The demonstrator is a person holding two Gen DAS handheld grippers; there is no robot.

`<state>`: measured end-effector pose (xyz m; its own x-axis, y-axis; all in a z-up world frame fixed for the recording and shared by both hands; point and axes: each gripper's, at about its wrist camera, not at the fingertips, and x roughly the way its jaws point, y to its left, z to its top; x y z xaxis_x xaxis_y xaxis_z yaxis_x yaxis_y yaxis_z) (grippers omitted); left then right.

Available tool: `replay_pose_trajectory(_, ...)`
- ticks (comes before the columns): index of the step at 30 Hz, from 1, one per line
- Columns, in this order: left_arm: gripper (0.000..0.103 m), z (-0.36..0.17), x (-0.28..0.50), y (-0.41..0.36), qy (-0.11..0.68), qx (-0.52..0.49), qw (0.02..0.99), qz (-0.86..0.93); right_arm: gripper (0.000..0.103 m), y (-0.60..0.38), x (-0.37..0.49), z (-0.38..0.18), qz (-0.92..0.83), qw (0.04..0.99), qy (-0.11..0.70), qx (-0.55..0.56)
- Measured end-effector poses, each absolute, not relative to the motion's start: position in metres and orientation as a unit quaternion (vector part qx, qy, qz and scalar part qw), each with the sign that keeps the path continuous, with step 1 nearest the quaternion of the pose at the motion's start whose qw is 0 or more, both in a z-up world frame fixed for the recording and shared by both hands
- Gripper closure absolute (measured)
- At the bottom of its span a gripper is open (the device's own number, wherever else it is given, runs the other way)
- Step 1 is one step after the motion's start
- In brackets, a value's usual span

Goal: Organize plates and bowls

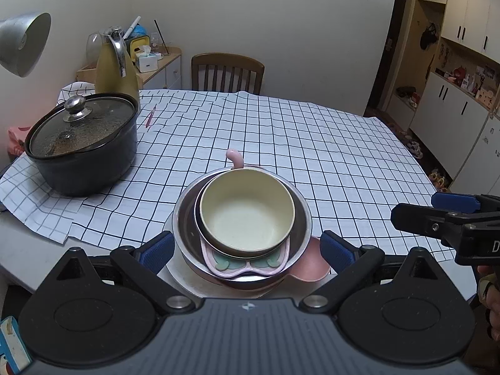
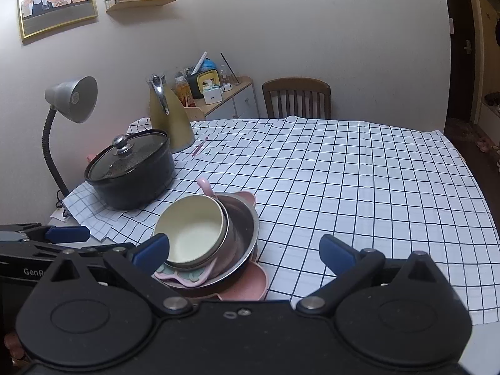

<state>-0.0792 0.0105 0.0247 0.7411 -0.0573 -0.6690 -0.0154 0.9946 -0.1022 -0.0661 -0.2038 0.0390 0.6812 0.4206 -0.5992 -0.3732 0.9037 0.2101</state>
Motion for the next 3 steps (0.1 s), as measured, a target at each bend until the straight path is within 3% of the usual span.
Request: replay_pose_trajectory(3,0.003,0.0242,-0.0764,0.0079,0.361,-0.051,0.931,-0.009,0.000,-0.2053,-0.0645,0.0374,0.216,0.915,0.338,0.037)
